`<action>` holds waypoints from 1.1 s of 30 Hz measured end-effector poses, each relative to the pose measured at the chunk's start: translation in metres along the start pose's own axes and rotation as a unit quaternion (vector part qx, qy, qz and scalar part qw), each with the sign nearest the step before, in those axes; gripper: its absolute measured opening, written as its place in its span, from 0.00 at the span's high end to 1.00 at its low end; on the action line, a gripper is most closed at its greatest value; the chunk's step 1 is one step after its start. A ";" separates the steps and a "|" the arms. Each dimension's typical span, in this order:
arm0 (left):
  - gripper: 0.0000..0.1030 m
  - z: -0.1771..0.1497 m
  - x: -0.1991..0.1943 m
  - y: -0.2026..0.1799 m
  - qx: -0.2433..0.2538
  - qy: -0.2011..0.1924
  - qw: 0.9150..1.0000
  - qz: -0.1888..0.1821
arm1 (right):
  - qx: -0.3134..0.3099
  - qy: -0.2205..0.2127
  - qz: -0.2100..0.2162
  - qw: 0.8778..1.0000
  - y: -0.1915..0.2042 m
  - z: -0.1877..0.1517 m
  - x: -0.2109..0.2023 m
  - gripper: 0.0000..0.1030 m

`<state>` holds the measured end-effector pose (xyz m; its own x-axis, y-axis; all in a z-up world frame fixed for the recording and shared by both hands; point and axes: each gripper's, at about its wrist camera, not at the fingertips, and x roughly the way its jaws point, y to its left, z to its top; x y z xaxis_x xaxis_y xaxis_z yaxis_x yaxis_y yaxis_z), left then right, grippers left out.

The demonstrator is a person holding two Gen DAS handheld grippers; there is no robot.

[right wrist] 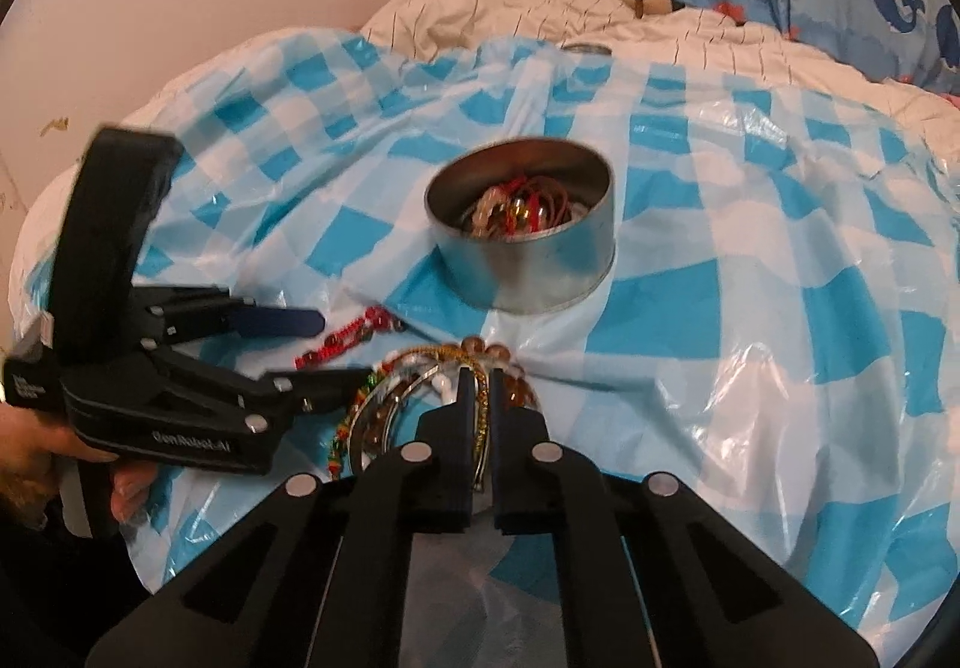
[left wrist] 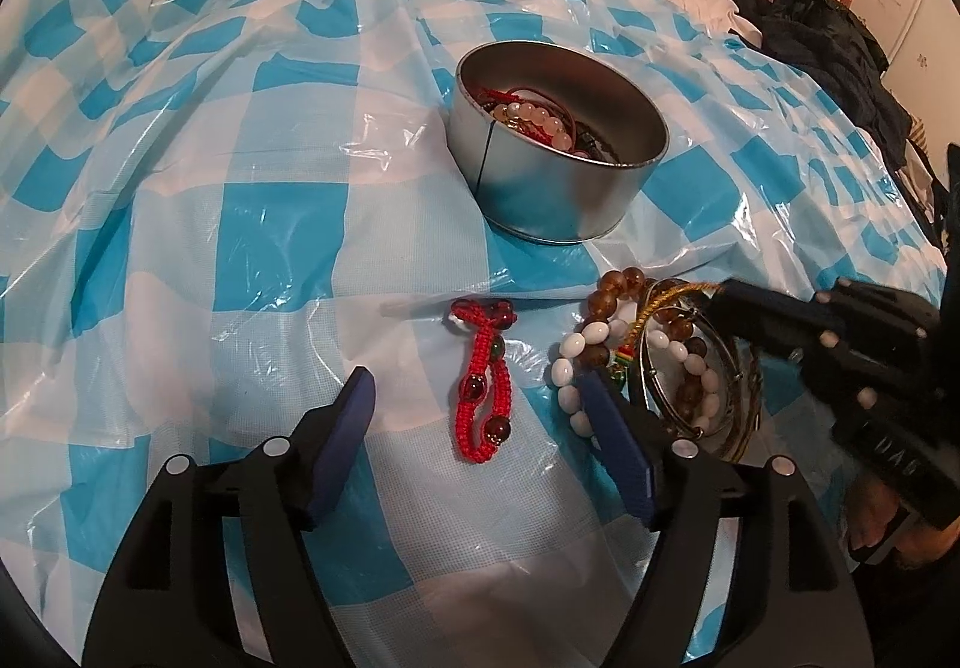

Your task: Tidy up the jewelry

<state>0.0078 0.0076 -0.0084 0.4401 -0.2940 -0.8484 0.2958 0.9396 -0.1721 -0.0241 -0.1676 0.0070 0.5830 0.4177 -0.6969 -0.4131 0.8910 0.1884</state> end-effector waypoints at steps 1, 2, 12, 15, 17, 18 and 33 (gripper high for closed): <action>0.31 0.000 0.000 -0.001 0.002 0.001 1.000 0.001 | 0.002 -0.005 0.000 1.000 -0.001 0.001 -0.002 0.95; 0.30 0.000 0.001 -0.002 0.006 0.001 1.000 0.004 | 0.004 -0.007 0.002 1.000 -0.002 0.002 -0.003 0.95; 0.29 -0.001 0.002 -0.003 0.007 0.001 1.000 0.007 | 0.001 0.018 0.008 1.000 0.002 -0.001 0.008 0.67; 0.28 -0.001 0.002 -0.003 0.008 0.001 1.000 0.007 | -0.004 0.027 0.010 1.000 0.004 -0.003 0.011 0.74; 0.28 -0.001 0.002 -0.003 0.008 0.001 1.000 0.008 | -0.007 0.026 0.011 1.000 0.005 -0.003 0.011 0.82; 0.27 -0.001 0.003 -0.002 0.008 0.001 1.000 0.009 | -0.009 0.022 0.010 1.000 0.005 -0.003 0.009 0.90; 0.22 -0.001 0.004 -0.002 0.009 0.003 1.000 0.018 | -0.005 0.030 0.010 0.999 0.004 -0.002 0.011 0.81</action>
<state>0.0086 0.0041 -0.0120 0.4459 -0.2580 -0.8571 0.2952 0.9464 -0.1313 -0.0203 -0.1600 -0.0015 0.5313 0.4242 -0.7334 -0.4317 0.8804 0.1965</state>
